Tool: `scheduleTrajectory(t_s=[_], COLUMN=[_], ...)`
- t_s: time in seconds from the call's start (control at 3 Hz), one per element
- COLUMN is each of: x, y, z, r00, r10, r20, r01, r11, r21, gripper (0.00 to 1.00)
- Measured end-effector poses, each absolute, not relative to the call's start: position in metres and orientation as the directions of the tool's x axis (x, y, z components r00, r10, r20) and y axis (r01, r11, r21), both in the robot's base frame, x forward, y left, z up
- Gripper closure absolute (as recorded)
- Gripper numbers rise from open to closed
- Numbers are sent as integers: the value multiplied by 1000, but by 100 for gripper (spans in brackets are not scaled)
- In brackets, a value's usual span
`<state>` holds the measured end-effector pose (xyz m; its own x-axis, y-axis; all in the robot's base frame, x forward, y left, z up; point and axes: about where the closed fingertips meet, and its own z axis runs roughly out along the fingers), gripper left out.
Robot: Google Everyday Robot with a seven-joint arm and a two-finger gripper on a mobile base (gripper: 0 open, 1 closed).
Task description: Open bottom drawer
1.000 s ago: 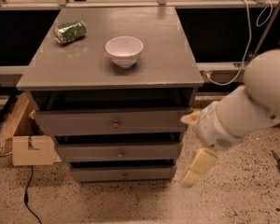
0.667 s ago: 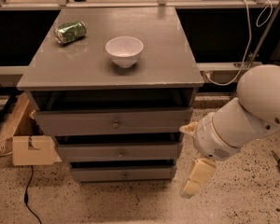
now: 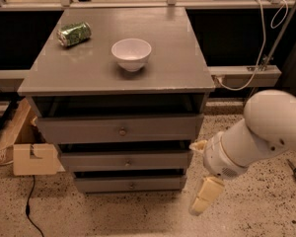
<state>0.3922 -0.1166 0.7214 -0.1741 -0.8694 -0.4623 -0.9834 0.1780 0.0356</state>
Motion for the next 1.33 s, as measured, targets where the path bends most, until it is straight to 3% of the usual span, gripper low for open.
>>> scheduleTrajectory(t_s=[0.67,1.33], x=[409,412], y=[-115,-101], z=[531,450], r00=[-122,-140], r10=[-822,-760], r20=[-555,-635], r01=[-992,-990], r11=[112,108], r21=[53,89], gripper=[0,0])
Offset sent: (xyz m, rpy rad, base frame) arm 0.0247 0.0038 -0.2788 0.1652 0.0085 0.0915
